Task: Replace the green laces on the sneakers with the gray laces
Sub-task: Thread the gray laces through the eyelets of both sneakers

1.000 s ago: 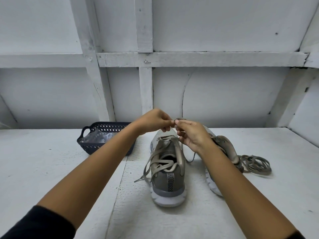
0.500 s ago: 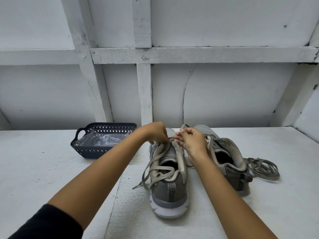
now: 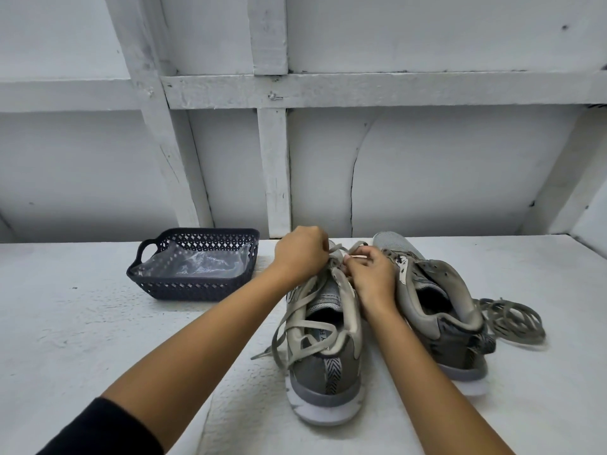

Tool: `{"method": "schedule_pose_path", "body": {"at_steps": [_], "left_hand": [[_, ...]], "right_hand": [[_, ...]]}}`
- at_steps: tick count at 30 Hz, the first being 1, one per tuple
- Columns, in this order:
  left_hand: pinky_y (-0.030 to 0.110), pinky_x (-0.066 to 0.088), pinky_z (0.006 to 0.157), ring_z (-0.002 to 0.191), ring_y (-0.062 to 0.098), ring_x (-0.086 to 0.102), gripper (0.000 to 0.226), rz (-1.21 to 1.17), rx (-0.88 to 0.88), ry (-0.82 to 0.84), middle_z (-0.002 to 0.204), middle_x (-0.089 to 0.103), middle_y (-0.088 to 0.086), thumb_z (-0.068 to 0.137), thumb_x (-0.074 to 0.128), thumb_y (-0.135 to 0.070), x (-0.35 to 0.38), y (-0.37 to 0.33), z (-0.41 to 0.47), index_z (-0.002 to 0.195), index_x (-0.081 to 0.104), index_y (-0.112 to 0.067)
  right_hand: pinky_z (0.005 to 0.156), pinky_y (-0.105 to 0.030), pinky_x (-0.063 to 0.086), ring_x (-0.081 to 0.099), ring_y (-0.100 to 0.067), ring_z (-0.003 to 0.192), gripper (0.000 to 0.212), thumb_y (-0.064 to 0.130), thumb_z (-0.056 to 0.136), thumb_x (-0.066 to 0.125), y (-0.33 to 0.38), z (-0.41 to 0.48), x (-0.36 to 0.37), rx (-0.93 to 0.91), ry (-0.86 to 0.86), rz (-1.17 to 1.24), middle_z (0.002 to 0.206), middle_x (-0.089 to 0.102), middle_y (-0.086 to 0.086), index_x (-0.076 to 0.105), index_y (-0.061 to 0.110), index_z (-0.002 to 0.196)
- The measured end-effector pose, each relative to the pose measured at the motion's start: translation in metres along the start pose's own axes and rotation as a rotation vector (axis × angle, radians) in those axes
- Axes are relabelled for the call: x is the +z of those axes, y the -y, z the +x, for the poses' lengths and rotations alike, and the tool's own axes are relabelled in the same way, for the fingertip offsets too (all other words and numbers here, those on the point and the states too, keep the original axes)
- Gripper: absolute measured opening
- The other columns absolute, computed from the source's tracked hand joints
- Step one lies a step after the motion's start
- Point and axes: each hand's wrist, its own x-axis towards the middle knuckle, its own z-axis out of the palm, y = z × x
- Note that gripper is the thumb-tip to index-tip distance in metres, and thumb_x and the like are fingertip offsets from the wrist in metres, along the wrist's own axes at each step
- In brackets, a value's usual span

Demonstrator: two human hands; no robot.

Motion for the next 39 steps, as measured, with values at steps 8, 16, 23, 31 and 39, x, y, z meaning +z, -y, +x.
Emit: {"method": "schedule_pose_path", "body": {"at_steps": [8, 16, 23, 31, 39], "left_hand": [[0.029, 0.048, 0.075, 0.084, 0.021, 0.063, 0.014, -0.237, -0.025, 0.117, 0.092, 0.072, 0.011, 0.083, 0.066, -0.018, -0.005, 0.014, 0.001, 0.09, 0.074, -0.009], [0.028, 0.048, 0.08, 0.096, 0.021, 0.06, 0.014, -0.176, 0.019, 0.208, 0.101, 0.067, 0.006, 0.083, 0.063, -0.016, -0.01, 0.014, -0.001, 0.094, 0.071, -0.013], [0.027, 0.049, 0.079, 0.082, 0.018, 0.061, 0.015, -0.249, -0.051, 0.313, 0.092, 0.071, 0.009, 0.081, 0.065, -0.015, -0.004, 0.014, 0.001, 0.092, 0.075, -0.012], [0.029, 0.048, 0.081, 0.086, 0.021, 0.061, 0.014, -0.297, -0.076, 0.259, 0.092, 0.072, 0.01, 0.079, 0.066, -0.017, 0.005, 0.014, -0.003, 0.089, 0.076, -0.013], [0.019, 0.036, 0.046, 0.054, 0.017, 0.041, 0.016, -0.373, -0.113, 0.315, 0.057, 0.05, 0.007, 0.085, 0.059, -0.011, -0.005, 0.014, -0.008, 0.07, 0.063, -0.006]], "right_hand": [[0.04, -0.009, 0.04, 0.05, 0.004, 0.037, 0.029, -0.009, 0.085, 0.059, -0.003, 0.002, 0.002, -0.02, 0.02, -0.016, 0.062, 0.055, -0.008, 0.051, 0.012, 0.068], [0.045, -0.009, 0.04, 0.05, 0.005, 0.041, 0.03, -0.009, 0.083, 0.06, -0.005, 0.003, 0.0, -0.064, 0.033, -0.096, 0.062, 0.055, -0.004, 0.051, 0.012, 0.065], [0.067, -0.025, 0.043, 0.053, -0.012, 0.065, 0.032, -0.002, 0.078, 0.067, -0.01, 0.002, -0.003, -0.106, 0.047, -0.252, 0.061, 0.059, 0.005, 0.055, 0.019, 0.057], [0.068, -0.026, 0.041, 0.056, -0.013, 0.077, 0.017, 0.011, 0.086, 0.061, 0.003, -0.002, -0.006, -0.069, 0.147, -0.472, 0.076, 0.069, -0.01, 0.075, 0.005, 0.077], [0.099, -0.028, 0.042, 0.057, -0.014, 0.111, 0.035, 0.039, 0.09, 0.057, 0.01, -0.035, -0.011, -0.004, 0.373, -0.348, 0.116, 0.062, 0.001, 0.063, 0.019, 0.118]]}}
